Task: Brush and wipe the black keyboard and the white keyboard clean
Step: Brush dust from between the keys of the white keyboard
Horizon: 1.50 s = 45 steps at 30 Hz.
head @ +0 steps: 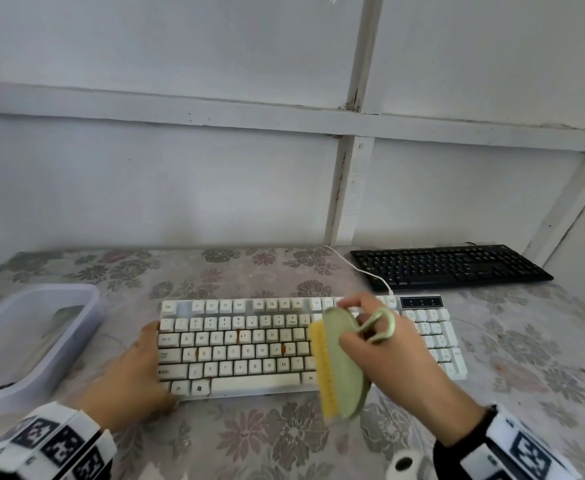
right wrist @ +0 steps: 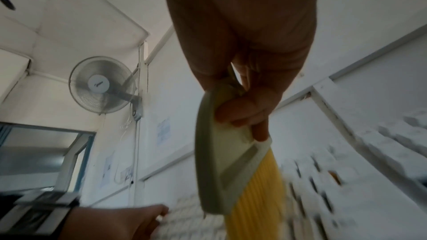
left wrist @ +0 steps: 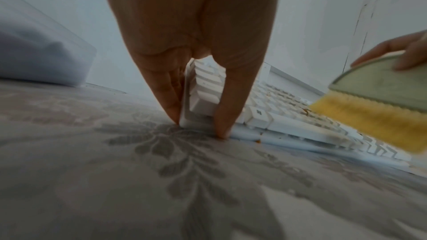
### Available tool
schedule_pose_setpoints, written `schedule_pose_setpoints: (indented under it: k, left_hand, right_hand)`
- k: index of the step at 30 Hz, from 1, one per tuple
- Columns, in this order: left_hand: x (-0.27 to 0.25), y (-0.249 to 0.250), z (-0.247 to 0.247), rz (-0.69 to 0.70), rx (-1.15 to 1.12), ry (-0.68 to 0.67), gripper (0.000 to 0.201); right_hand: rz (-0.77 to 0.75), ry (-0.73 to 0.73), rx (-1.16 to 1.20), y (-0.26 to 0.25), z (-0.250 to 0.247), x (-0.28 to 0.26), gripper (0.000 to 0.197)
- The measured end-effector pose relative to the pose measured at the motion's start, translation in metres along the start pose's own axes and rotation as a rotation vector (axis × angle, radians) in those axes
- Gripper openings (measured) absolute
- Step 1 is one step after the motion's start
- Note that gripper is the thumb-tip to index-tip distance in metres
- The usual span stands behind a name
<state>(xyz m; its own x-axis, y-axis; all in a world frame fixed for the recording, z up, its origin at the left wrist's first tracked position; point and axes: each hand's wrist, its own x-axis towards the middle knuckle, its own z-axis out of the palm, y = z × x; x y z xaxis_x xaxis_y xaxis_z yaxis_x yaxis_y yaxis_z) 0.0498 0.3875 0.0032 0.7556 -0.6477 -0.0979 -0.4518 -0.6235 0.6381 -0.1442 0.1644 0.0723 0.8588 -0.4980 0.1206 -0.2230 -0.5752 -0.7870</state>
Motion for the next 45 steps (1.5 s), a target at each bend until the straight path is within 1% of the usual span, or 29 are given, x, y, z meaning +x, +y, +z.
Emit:
schedule_pose_setpoints:
  k: [3, 4, 7, 10, 13, 16, 17, 19, 21, 23, 26, 28, 32, 34, 38, 40, 42, 45]
  left_hand:
    - [0.000, 0.000, 0.000, 0.002, -0.002, -0.002, 0.092]
    - [0.001, -0.001, 0.000, -0.006, 0.006, -0.001, 0.093]
    - [0.003, -0.004, 0.002, -0.032, 0.028, 0.002, 0.095]
    - [0.004, -0.007, 0.004, -0.038, 0.040, -0.003, 0.096]
    - [0.005, -0.007, 0.004, -0.046, 0.035, -0.002, 0.095]
    - [0.005, -0.006, 0.004, -0.046, 0.034, 0.011, 0.094]
    - [0.005, -0.006, 0.005, -0.044, 0.034, 0.014, 0.093]
    - [0.005, -0.006, 0.005, -0.044, 0.039, 0.015, 0.091]
    - [0.005, -0.005, 0.004, -0.051, 0.041, 0.009, 0.091]
    - [0.004, -0.004, 0.004, -0.052, 0.044, 0.008, 0.092]
    - [0.004, -0.003, 0.003, -0.042, 0.041, 0.010, 0.092]
    - [0.004, -0.003, 0.004, -0.048, 0.031, 0.009, 0.091]
    - [0.005, -0.004, 0.005, -0.055, 0.018, 0.013, 0.092]
    - [0.005, -0.004, 0.005, -0.057, 0.027, 0.009, 0.092]
    - [0.006, -0.004, 0.005, -0.047, 0.034, 0.009, 0.091]
    - [0.005, -0.005, 0.005, -0.044, 0.035, 0.008, 0.091]
    - [0.006, -0.007, 0.005, -0.036, 0.036, 0.010, 0.091]
    - [0.007, -0.009, 0.005, -0.044, 0.045, 0.010, 0.092]
  right_hand:
    - [-0.051, 0.136, 0.046, -0.012, -0.003, 0.020, 0.030]
    - [-0.064, 0.157, 0.048, -0.014, -0.001, 0.025, 0.031]
    - [-0.048, 0.123, 0.001, -0.011, 0.010, 0.029, 0.028]
    - [-0.033, 0.069, -0.045, 0.002, 0.019, 0.016, 0.026]
    - [-0.013, 0.004, -0.056, 0.010, 0.020, 0.001, 0.028]
    - [0.009, -0.065, -0.084, 0.007, 0.014, -0.006, 0.025]
    - [0.012, -0.054, -0.072, 0.004, 0.011, -0.005, 0.024]
    - [-0.001, 0.019, -0.036, -0.003, 0.005, 0.003, 0.026]
    - [-0.041, 0.109, -0.006, -0.010, 0.003, 0.014, 0.029]
    - [-0.078, 0.146, -0.003, -0.012, 0.007, 0.023, 0.031]
    - [-0.073, 0.083, -0.040, -0.005, 0.019, 0.020, 0.025]
    - [-0.057, 0.024, -0.055, 0.004, 0.026, 0.009, 0.025]
    - [-0.014, -0.079, -0.090, 0.009, 0.022, -0.009, 0.024]
    - [-0.001, -0.061, -0.080, 0.002, 0.014, -0.007, 0.023]
    - [-0.065, 0.090, -0.052, -0.018, 0.007, 0.015, 0.029]
    - [-0.093, 0.135, -0.034, -0.024, 0.011, 0.028, 0.032]
    - [-0.115, 0.127, -0.051, -0.026, 0.018, 0.035, 0.031]
    - [-0.108, 0.087, -0.084, -0.018, 0.026, 0.033, 0.027]
